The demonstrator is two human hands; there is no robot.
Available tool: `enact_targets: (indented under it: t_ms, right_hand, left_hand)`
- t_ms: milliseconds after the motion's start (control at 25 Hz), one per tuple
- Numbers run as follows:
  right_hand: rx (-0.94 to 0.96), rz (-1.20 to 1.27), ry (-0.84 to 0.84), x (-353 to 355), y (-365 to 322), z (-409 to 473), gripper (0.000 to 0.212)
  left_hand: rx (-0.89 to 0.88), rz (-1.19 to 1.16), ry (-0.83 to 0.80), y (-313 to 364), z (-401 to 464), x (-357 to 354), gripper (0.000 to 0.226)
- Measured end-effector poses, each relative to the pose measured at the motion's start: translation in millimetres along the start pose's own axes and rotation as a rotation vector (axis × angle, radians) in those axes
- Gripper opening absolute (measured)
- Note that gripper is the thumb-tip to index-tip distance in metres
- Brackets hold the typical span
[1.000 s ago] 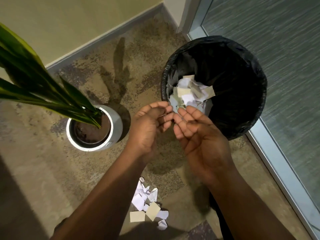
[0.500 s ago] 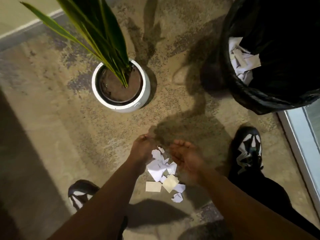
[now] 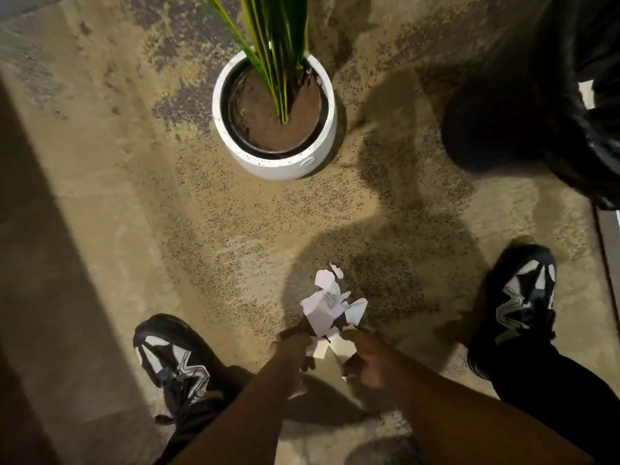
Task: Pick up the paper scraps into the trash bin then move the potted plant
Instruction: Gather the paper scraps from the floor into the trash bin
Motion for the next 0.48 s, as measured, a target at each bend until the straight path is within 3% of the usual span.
enact_targets:
  t_ms: [120,200,400,480]
  right_hand:
    - [0.079,0.104,0.125,-16.0,-23.6,12.9,0.036]
    - [0.242,0.155,0.193,-20.5,-42.9,26.7,0.043]
    - [0.554,-0.013,0.089,-43.4,-96.0,-13.3,0.031]
    - [0.633,-0.036,0.125,-29.3,-92.9,-16.0,0.026]
  left_hand:
    - [-0.062,-0.145,0.005,-0.1,5.2,-12.1,0.013]
    - [-0.114,-0.233,0.068,5.0,18.1,-8.2,0.023]
    - [-0.332,-0.188,-0.005,28.1,29.7,-5.4,0.05]
    - [-0.404,-0.132,0.047,38.5,29.0,3.4,0.046]
Point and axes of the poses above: each hand's wrist, its own z-axis towards the middle knuckle, its own x-axis out of the back of the hand, y = z × x, the point moved 7 cm from there along z, towards the middle knuckle, and after that the axes turned 2 degrees about z, right-handed, at the moved point
